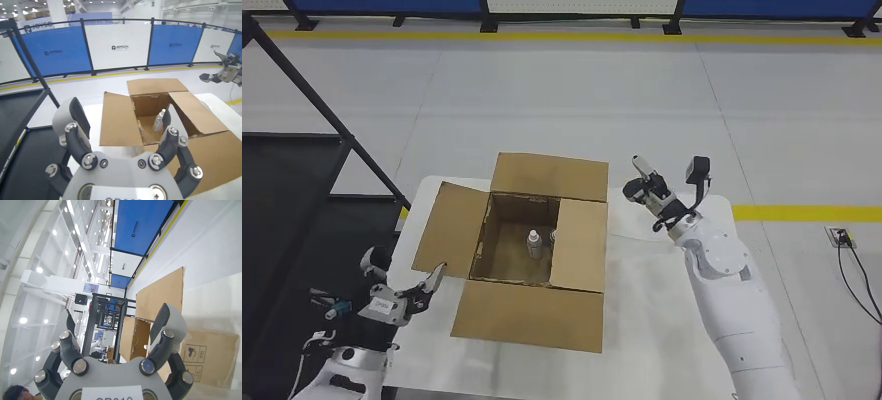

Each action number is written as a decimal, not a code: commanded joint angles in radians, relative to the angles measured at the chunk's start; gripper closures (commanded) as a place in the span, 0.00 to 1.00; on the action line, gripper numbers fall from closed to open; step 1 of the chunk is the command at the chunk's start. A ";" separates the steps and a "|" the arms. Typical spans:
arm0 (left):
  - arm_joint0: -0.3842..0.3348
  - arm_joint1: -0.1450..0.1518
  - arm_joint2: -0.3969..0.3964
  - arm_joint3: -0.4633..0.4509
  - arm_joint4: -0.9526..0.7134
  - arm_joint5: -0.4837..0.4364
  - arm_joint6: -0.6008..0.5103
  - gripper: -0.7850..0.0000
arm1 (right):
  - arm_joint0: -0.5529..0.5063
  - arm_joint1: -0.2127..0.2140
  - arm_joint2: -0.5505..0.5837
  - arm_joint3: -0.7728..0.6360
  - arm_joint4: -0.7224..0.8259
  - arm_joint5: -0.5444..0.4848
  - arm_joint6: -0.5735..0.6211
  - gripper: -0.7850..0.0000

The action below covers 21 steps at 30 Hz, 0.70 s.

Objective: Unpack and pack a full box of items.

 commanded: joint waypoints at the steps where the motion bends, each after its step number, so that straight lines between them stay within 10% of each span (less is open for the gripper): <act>1: -0.048 0.000 0.062 0.005 0.017 -0.024 -0.054 0.00 | -0.043 0.010 0.020 -0.036 -0.019 -0.052 0.016 0.00; 13: -0.457 -0.019 0.375 0.268 -0.142 -0.156 -0.452 0.00 | -0.240 0.064 0.147 -0.174 0.051 -0.250 0.251 0.00; 21: -0.467 -0.019 0.380 0.279 -0.155 -0.175 -0.467 0.00 | -0.240 0.064 0.147 -0.174 0.051 -0.250 0.251 0.00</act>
